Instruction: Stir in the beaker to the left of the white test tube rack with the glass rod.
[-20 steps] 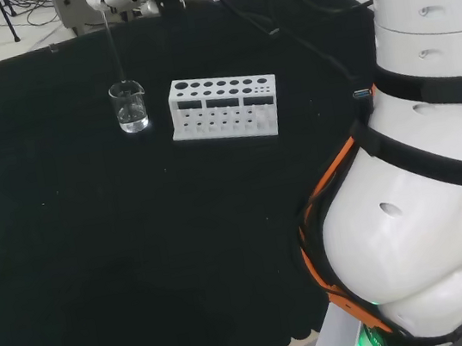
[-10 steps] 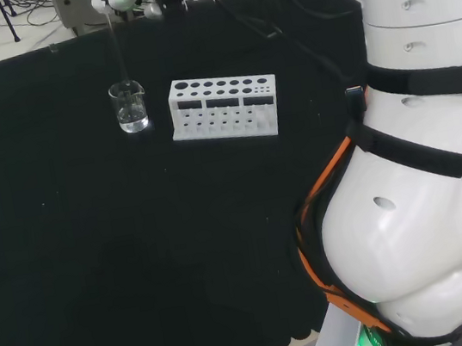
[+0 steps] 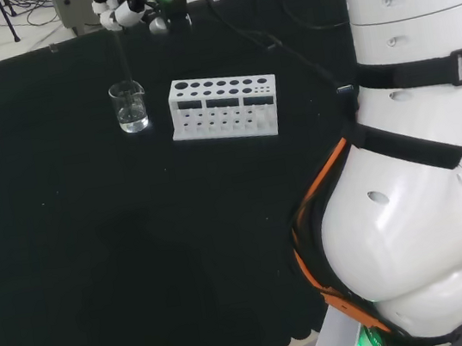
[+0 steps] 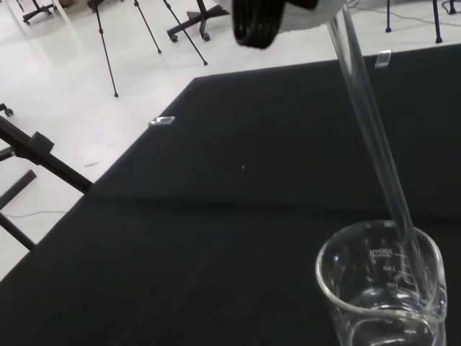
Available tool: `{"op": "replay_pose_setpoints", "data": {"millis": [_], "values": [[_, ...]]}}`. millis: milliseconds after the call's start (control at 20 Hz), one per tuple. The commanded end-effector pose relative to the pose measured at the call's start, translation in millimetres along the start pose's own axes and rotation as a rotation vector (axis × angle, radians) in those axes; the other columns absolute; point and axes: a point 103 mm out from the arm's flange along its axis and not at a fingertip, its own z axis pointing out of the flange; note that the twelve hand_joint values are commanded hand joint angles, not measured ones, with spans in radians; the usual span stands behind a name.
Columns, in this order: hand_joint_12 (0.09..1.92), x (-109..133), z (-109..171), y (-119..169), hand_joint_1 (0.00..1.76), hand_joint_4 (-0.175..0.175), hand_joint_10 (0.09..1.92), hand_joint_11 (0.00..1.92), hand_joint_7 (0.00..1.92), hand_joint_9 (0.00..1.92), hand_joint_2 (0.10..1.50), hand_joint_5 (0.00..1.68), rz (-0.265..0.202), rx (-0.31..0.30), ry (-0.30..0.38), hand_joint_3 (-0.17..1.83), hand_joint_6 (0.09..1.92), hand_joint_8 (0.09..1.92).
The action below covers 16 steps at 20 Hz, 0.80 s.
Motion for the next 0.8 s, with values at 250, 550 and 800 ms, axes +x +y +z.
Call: {"op": "replay_pose_setpoints", "data": {"millis": [250,550,800], "values": [[0.76,-21,21,-8,1.28,-0.175,1.01,1.64,1.02,1.55,0.89,0.96,0.053,0.051,0.008,0.48,0.85,1.34],[0.77,-2,31,-15,1.28,-0.175,1.01,1.64,1.02,1.55,0.89,0.96,0.044,0.068,0.014,0.48,0.85,1.34],[0.77,20,35,-6,1.28,-0.175,1.01,1.65,1.02,1.55,0.89,0.95,0.009,0.077,0.022,0.48,0.85,1.34]]}}
